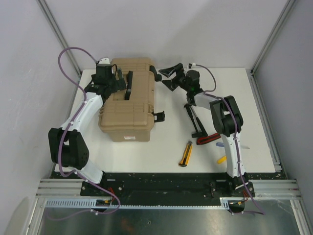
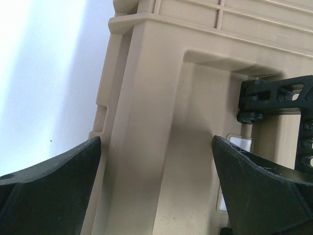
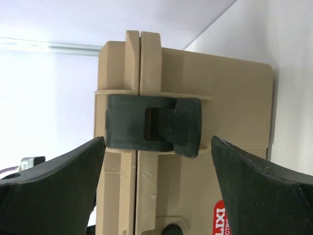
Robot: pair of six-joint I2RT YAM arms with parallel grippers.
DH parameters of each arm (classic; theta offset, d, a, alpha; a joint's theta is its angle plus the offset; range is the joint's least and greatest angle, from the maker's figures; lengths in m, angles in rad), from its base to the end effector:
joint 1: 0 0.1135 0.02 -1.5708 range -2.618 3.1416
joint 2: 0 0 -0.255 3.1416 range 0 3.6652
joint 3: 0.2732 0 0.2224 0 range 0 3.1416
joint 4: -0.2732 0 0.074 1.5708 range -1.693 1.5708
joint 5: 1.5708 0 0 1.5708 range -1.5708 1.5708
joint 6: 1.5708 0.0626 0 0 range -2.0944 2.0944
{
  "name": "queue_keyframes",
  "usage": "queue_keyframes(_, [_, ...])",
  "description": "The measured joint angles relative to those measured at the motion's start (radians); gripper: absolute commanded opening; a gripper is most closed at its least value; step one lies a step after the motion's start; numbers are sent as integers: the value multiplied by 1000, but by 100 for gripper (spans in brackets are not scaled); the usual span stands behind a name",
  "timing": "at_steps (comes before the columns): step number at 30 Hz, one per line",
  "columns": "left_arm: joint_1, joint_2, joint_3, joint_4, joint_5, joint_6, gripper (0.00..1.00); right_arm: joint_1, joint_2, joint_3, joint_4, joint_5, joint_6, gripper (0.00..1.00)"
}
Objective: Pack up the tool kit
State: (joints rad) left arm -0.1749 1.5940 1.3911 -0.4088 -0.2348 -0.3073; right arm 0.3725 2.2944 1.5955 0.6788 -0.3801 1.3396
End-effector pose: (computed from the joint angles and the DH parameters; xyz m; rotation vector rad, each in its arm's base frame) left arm 0.3553 -0.0480 0.3066 -0.2750 2.1459 -0.0208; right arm 0.4791 0.2122 0.2101 0.5417 1.7688 1.5748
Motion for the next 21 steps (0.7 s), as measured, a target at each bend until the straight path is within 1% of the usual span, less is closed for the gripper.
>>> queue_keyframes(5, [0, -1, 0, -3, 2, -5, 99, 0, 37, 74, -58, -8, -57, 90])
queue_keyframes(9, [0, -3, 0, -6, 2, -6, 100, 0, 45, 106, -60, -15, -85, 87])
queue_keyframes(13, [0, -3, 0, -7, 2, -6, 99, -5, 45, 108, -31, -35, -87, 85])
queue_keyframes(21, [-1, -5, 0, -12, 3, -7, 99, -13, 45, 100, 75, -74, -69, 85])
